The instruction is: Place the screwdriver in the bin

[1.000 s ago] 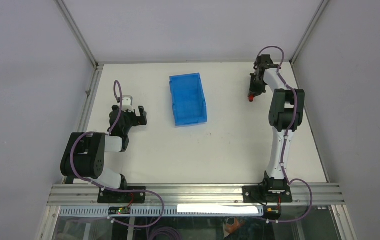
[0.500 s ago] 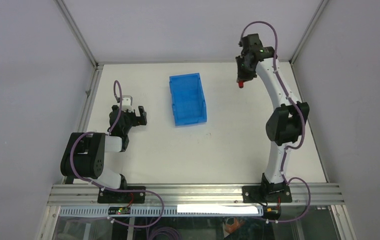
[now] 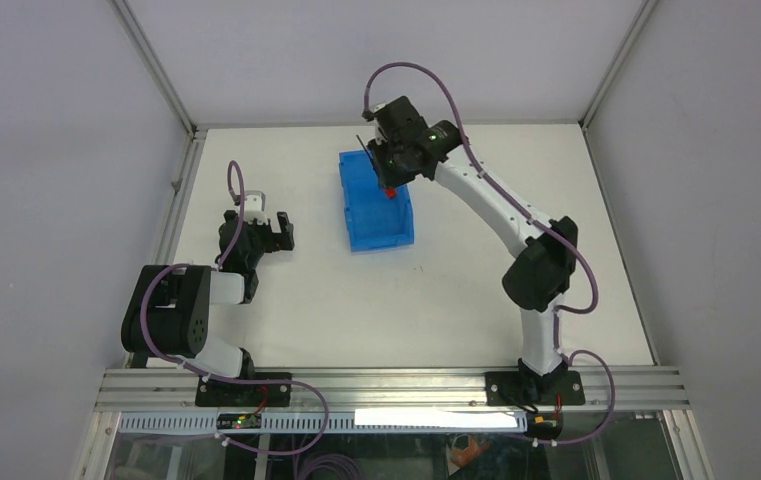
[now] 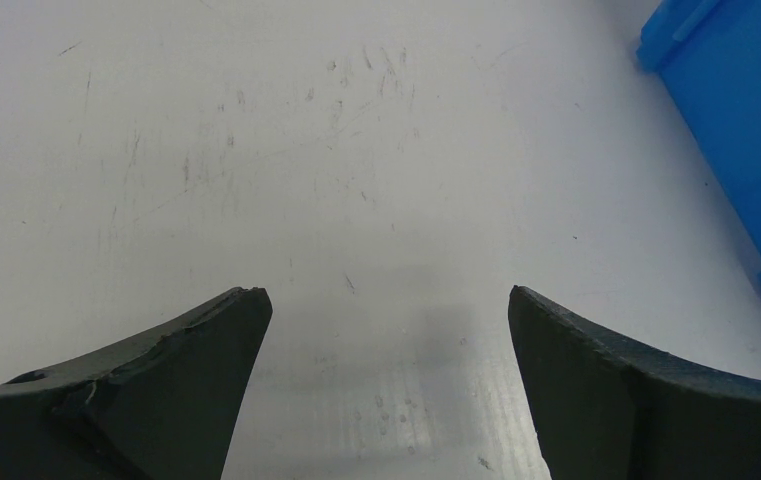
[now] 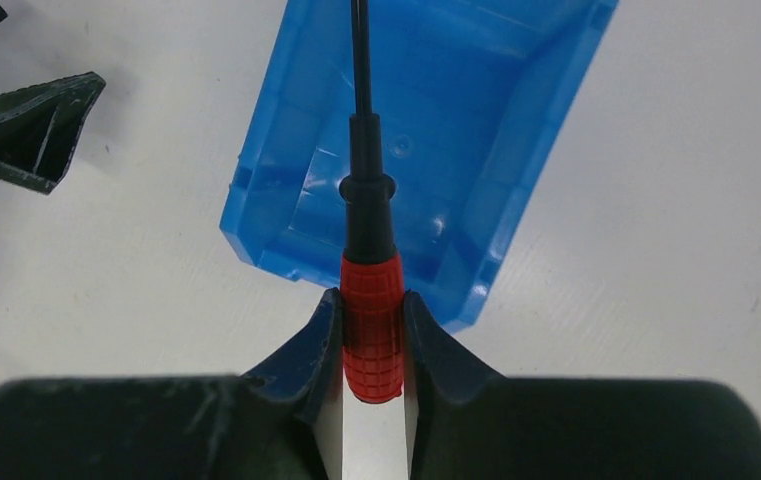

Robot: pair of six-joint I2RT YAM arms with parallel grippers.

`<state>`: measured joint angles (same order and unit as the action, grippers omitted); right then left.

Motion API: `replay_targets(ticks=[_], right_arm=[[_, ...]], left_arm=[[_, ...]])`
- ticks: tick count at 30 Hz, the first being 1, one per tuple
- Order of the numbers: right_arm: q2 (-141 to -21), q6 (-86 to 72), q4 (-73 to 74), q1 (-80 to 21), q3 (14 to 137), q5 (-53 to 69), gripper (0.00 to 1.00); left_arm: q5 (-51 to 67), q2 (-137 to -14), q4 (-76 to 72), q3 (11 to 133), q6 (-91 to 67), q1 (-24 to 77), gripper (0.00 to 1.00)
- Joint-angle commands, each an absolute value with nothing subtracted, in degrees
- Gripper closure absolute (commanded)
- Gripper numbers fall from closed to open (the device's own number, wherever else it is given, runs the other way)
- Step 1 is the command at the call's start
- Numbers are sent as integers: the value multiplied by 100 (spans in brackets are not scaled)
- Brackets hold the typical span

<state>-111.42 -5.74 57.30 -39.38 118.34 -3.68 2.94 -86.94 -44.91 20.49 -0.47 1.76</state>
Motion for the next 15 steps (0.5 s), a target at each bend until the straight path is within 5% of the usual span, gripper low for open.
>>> replay_targets(ticks=[1, 6, 15], right_arm=[[-11681, -866, 5095, -3980, 11806, -542, 88], [-12341, -891, 4926, -4048, 11841, -543, 84], [-12814, -1141, 4832, -4090, 11669, -664, 62]], left_arm=[[256, -8633, -4654, 2163, -123, 147, 1], [257, -8637, -4654, 2162, -123, 149, 1], [256, -8638, -4654, 2165, -124, 149, 1]])
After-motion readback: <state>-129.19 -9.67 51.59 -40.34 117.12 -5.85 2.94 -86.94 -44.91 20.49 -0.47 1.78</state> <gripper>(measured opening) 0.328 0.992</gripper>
